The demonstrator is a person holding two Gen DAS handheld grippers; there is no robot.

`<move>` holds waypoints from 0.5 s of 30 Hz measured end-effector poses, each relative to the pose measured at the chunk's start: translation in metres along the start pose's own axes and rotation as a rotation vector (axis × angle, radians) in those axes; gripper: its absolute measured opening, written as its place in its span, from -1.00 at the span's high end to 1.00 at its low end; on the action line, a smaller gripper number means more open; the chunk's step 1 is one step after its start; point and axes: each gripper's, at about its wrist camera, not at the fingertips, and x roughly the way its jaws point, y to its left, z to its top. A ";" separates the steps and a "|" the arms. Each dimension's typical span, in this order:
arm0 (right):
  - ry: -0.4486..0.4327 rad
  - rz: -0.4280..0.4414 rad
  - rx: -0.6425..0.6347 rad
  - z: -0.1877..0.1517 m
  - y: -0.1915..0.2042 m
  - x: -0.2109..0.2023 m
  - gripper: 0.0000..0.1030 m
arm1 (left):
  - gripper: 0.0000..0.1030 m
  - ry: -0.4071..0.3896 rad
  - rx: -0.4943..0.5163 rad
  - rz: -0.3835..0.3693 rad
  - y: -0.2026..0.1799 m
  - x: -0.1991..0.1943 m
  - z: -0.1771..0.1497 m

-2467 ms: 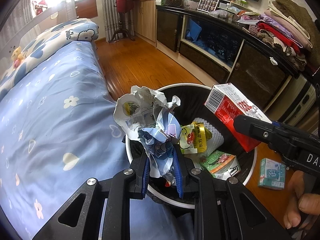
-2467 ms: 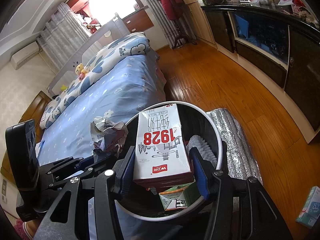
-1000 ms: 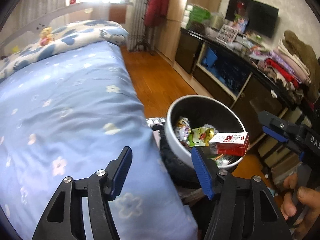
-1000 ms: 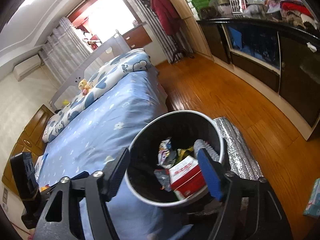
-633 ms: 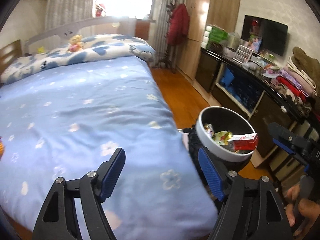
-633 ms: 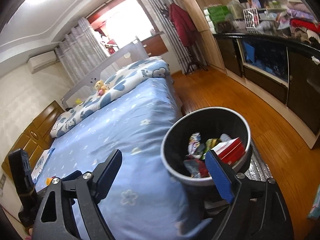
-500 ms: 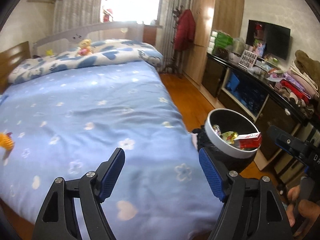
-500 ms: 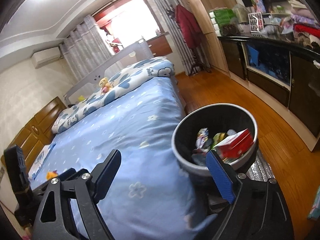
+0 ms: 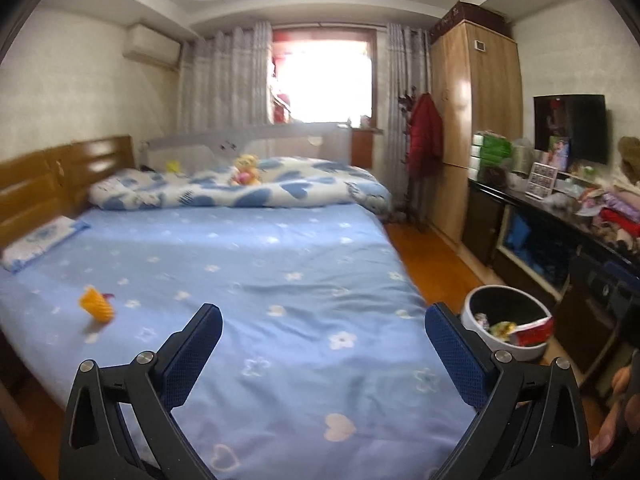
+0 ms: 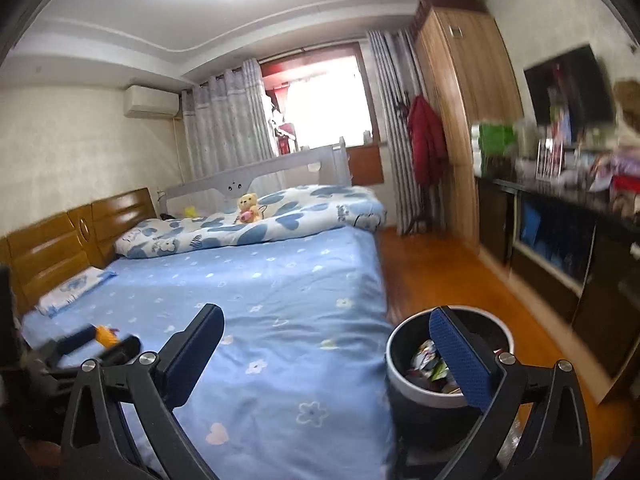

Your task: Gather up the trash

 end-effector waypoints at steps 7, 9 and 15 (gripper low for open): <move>0.012 -0.052 -0.006 -0.039 0.003 0.015 -1.00 | -0.99 -0.025 0.059 0.031 -0.027 -0.011 -0.031; 0.023 -0.062 0.005 -0.046 -0.001 0.017 -1.00 | -0.99 -0.015 0.075 0.026 -0.036 -0.006 -0.039; 0.017 -0.088 0.018 -0.054 -0.009 0.010 -1.00 | -0.99 0.008 0.093 0.007 -0.036 0.008 -0.032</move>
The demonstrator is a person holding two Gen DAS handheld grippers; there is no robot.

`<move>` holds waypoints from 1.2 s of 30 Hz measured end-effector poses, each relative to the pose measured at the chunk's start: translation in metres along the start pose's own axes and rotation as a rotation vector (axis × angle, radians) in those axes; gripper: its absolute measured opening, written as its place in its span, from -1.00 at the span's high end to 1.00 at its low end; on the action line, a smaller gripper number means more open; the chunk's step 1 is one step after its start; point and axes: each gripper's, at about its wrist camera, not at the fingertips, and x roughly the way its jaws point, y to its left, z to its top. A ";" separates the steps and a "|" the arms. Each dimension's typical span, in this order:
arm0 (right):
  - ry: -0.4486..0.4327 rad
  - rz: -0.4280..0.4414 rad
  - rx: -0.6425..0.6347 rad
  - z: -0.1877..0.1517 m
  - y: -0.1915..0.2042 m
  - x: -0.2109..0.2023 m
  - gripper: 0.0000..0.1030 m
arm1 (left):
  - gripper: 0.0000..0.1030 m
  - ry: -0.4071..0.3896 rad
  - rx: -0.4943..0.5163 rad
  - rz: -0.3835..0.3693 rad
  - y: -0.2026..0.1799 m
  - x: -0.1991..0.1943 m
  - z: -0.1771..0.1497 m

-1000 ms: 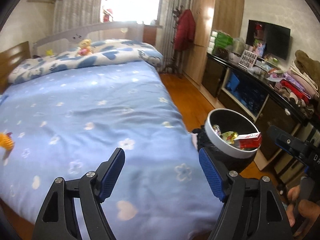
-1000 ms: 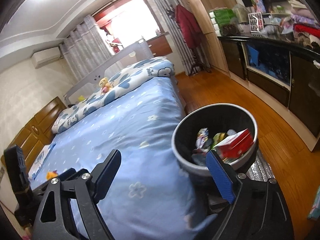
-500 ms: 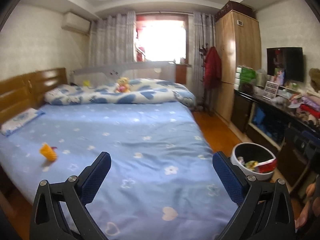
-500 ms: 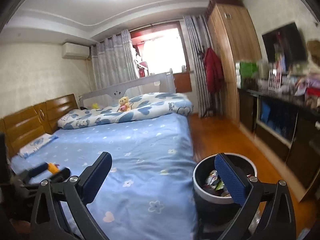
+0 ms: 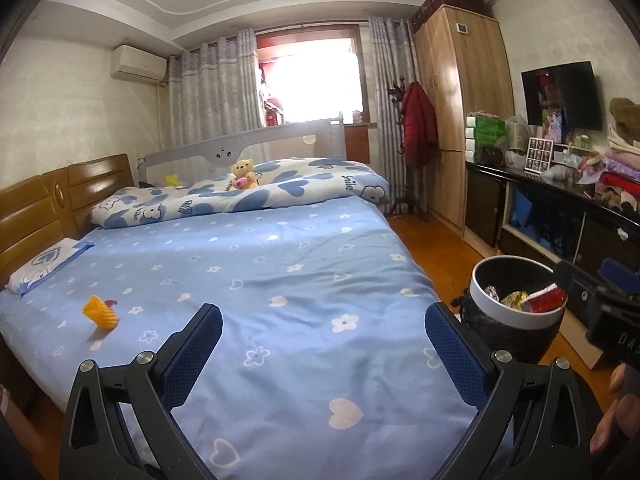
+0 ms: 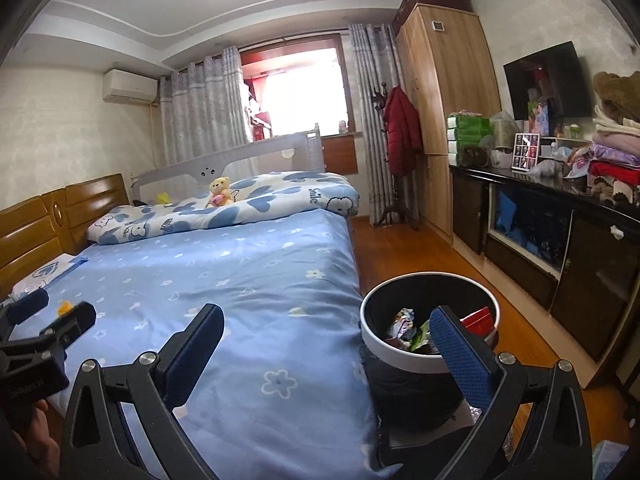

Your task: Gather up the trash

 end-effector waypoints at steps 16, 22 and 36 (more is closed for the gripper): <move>-0.006 0.005 0.002 0.002 0.000 -0.005 -1.00 | -0.99 0.004 0.002 -0.009 0.013 0.007 0.009; -0.006 0.006 0.004 0.001 0.002 -0.004 -1.00 | -0.99 0.008 0.005 -0.007 0.011 0.008 0.008; -0.006 0.006 0.007 0.001 0.002 -0.004 -1.00 | -0.99 -0.005 0.015 -0.017 0.010 0.008 0.003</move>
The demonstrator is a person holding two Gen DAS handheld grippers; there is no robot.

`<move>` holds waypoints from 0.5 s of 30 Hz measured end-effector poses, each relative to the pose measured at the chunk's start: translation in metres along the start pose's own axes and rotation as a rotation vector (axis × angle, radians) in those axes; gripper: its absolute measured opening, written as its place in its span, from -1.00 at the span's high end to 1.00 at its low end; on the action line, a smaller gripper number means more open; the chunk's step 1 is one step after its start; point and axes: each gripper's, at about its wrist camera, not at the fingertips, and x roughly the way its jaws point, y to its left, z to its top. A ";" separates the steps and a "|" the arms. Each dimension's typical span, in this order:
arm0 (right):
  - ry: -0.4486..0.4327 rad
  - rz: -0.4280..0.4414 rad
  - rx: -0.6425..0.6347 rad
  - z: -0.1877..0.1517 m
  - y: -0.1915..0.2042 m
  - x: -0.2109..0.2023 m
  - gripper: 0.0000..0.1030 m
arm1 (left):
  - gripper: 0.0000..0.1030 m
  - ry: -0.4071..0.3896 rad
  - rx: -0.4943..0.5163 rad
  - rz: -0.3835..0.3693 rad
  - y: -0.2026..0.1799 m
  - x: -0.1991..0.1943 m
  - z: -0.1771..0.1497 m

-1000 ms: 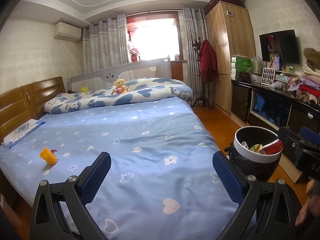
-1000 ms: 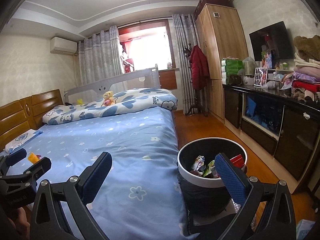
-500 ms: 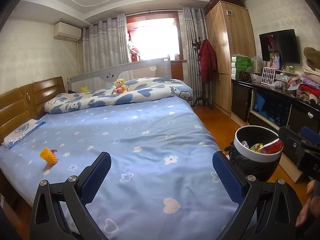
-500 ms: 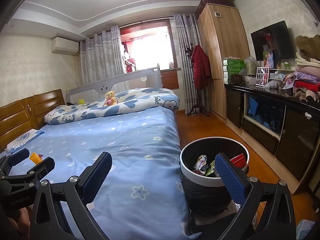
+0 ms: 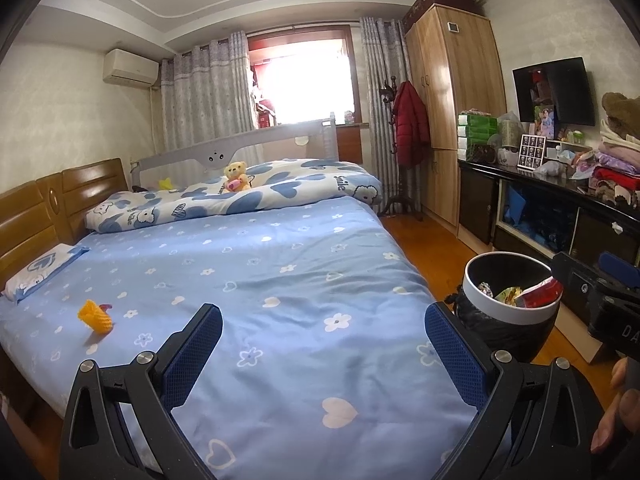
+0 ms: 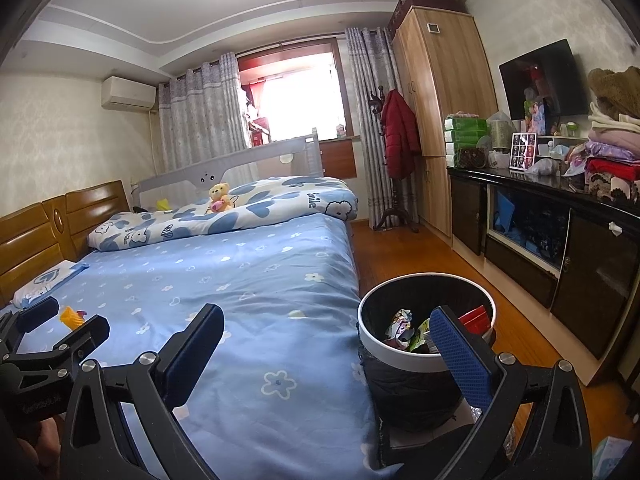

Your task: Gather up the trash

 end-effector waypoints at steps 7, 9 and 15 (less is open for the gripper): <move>-0.001 0.003 0.000 0.000 0.000 -0.001 -1.00 | -0.99 -0.001 0.004 -0.005 0.000 0.000 -0.001; -0.002 0.002 0.001 0.000 0.000 -0.001 -1.00 | -0.99 0.001 0.004 -0.009 0.000 0.000 -0.001; -0.002 0.003 0.001 0.000 0.001 -0.002 -1.00 | -0.99 0.001 0.005 -0.009 0.001 0.001 -0.001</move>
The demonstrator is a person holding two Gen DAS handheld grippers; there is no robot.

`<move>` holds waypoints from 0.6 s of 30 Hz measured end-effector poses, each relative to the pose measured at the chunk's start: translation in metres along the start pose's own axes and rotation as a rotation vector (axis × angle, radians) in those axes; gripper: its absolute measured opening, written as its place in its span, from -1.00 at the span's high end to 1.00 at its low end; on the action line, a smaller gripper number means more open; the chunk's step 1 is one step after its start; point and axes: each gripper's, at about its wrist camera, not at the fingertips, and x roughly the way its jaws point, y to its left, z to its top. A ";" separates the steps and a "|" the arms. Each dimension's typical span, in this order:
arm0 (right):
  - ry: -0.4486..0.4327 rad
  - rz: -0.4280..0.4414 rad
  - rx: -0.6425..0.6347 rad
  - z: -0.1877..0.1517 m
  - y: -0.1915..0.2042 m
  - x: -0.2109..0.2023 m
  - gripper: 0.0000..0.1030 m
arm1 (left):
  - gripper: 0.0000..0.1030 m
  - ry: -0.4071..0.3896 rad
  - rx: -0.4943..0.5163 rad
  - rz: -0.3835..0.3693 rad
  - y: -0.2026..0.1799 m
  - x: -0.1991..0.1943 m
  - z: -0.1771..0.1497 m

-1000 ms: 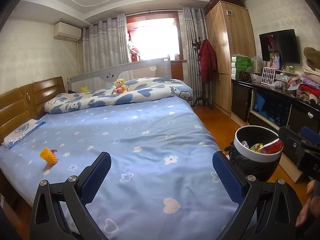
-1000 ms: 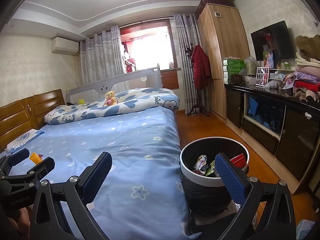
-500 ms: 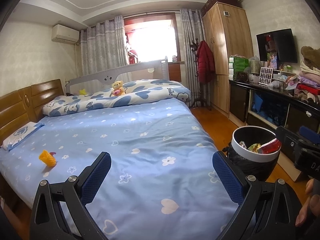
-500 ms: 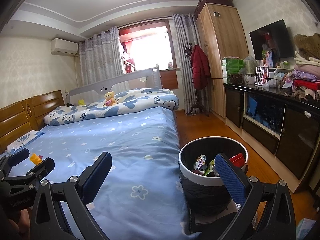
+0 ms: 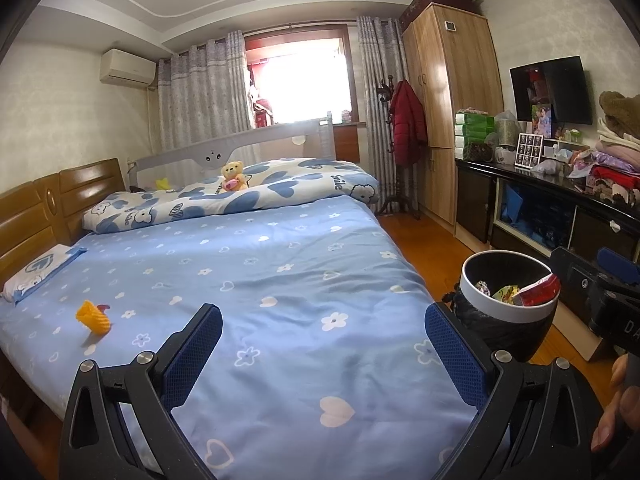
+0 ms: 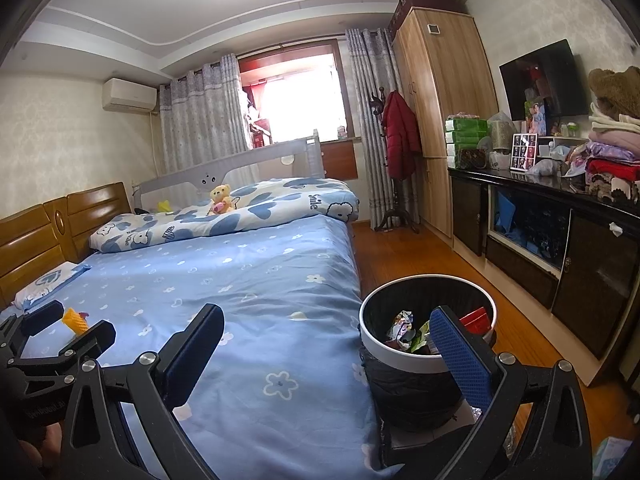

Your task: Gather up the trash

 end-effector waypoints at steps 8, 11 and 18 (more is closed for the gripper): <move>0.000 0.005 0.001 0.001 0.000 -0.002 -1.00 | -0.99 0.001 -0.001 0.000 0.000 0.000 0.000; -0.001 0.005 0.001 0.000 0.000 -0.003 -1.00 | -0.99 0.000 -0.001 -0.001 0.000 0.000 0.000; -0.001 0.004 0.001 0.000 0.000 -0.002 -1.00 | -0.99 0.002 0.000 -0.003 0.001 0.002 0.001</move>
